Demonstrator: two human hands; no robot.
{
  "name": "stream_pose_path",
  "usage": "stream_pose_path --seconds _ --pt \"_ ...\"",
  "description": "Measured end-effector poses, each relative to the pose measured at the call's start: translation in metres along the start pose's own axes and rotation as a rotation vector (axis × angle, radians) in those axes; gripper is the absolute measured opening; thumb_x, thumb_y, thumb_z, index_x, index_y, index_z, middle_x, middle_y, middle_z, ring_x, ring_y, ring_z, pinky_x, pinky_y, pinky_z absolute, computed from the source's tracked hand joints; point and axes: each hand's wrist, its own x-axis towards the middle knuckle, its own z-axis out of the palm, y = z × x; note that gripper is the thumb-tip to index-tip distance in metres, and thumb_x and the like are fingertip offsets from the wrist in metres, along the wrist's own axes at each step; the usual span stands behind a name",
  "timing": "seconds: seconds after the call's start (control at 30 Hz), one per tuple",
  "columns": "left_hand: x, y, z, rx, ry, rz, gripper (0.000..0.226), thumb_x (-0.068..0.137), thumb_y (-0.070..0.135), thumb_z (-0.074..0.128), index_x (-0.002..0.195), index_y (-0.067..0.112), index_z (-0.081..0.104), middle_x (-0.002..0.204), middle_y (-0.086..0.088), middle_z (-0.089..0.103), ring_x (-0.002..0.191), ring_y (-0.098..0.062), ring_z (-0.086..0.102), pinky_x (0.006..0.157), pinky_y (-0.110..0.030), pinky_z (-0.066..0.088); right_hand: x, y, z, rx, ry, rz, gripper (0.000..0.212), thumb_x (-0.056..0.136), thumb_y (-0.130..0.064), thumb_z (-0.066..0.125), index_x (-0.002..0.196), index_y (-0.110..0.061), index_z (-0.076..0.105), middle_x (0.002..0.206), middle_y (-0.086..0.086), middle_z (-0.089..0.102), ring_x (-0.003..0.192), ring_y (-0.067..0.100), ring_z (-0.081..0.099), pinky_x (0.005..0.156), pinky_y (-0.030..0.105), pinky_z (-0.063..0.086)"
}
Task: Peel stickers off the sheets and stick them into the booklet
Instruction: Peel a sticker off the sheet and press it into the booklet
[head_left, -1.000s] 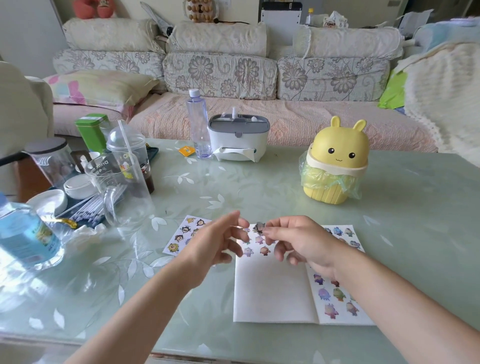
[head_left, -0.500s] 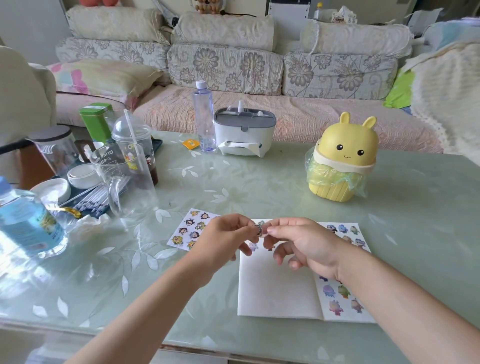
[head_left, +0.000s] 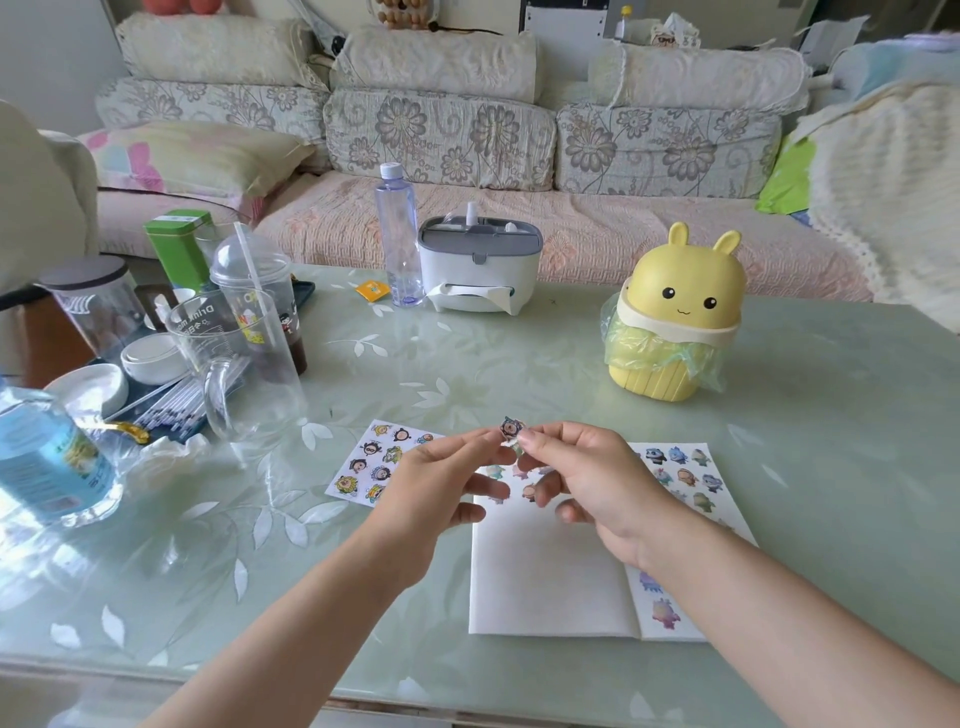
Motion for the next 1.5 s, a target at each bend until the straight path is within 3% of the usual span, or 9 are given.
stream_pose_path --seconds 0.2,0.3,0.5,0.67,0.77,0.93,1.07,1.27,1.5 --pt "-0.007 0.002 0.003 0.107 -0.063 0.121 0.021 0.099 0.026 0.059 0.107 0.032 0.077 0.101 0.006 0.077 0.079 -0.014 0.065 0.065 -0.024 0.046 0.001 -0.001 0.0 0.057 -0.016 0.028 0.009 0.093 -0.027 0.069 0.092 -0.019 0.072 0.083 0.005 0.068 0.061 0.021 0.055 0.044 0.022 0.031" --pt "-0.004 0.0 -0.004 0.426 -0.036 0.286 0.022 0.1 0.027 0.058 0.113 0.037 0.073 0.09 0.017 0.075 0.077 -0.002 0.067 0.067 -0.017 0.048 0.006 -0.005 -0.004 0.045 0.0 0.0 0.007 0.096 -0.022 0.065 0.091 -0.018 0.068 0.074 0.0 0.068 0.053 0.018 0.054 0.044 0.022 0.03" --pt "0.015 -0.019 -0.037 1.205 0.012 0.532 0.034 0.096 0.033 0.061 0.13 0.038 0.063 0.125 0.019 0.061 0.12 -0.006 0.048 0.094 -0.022 0.041 0.021 0.002 -0.018 -1.015 -0.183 -0.168 0.015 0.096 -0.031 0.058 0.081 -0.03 0.058 0.076 -0.012 0.06 0.066 0.005 0.053 0.06 0.022 0.039" --pt "0.015 -0.028 -0.044 1.409 -0.172 0.443 0.053 0.093 0.049 0.059 0.144 0.043 0.046 0.149 0.019 0.038 0.141 -0.006 0.02 0.114 -0.032 0.028 0.023 0.006 0.001 -1.173 -0.339 -0.102 0.014 0.097 -0.033 0.054 0.085 -0.032 0.06 0.082 -0.016 0.056 0.077 0.004 0.052 0.062 0.02 0.037" --pt "0.016 -0.032 -0.045 1.269 -0.127 0.451 0.035 0.094 0.039 0.06 0.129 0.042 0.061 0.136 0.016 0.051 0.131 -0.011 0.035 0.111 -0.034 0.033 0.026 0.004 0.01 -1.181 -0.36 -0.103 0.017 0.099 -0.036 0.052 0.09 -0.027 0.064 0.083 -0.011 0.057 0.077 0.009 0.052 0.062 0.024 0.038" --pt "0.011 -0.025 -0.037 0.911 -0.042 0.284 0.013 0.092 0.041 0.06 0.089 0.036 0.072 0.082 0.024 0.067 0.081 0.0 0.06 0.076 -0.026 0.051 0.031 0.005 0.008 -1.043 -0.364 -0.106 0.018 0.1 -0.034 0.051 0.085 -0.029 0.061 0.077 -0.011 0.058 0.067 0.008 0.051 0.068 0.03 0.042" --pt "0.01 -0.021 -0.033 0.756 0.068 0.26 0.014 0.091 0.031 0.064 0.082 0.027 0.074 0.072 0.015 0.068 0.059 0.002 0.054 0.051 -0.016 0.038 0.03 0.007 0.011 -0.8 -0.309 -0.135 0.011 0.102 -0.027 0.052 0.102 -0.022 0.062 0.073 -0.008 0.062 0.054 0.012 0.053 0.053 0.021 0.041" --pt "0.003 -0.013 -0.026 0.073 0.151 0.053 0.011 0.093 0.027 0.069 0.09 0.021 0.077 0.092 0.004 0.076 0.067 -0.008 0.061 0.063 -0.021 0.043 0.019 0.006 0.018 -0.317 -0.146 -0.032 0.021 0.095 -0.029 0.066 0.103 -0.011 0.069 0.079 -0.002 0.068 0.054 0.013 0.058 0.043 0.021 0.029" --pt "0.0 -0.013 -0.025 0.231 0.11 0.149 0.011 0.093 0.028 0.068 0.09 0.033 0.077 0.082 0.011 0.074 0.07 -0.006 0.061 0.067 -0.02 0.045 0.021 0.003 0.015 -0.167 -0.057 -0.029 0.012 0.097 -0.021 0.064 0.092 -0.011 0.068 0.071 -0.001 0.064 0.049 0.015 0.055 0.041 0.021 0.027"
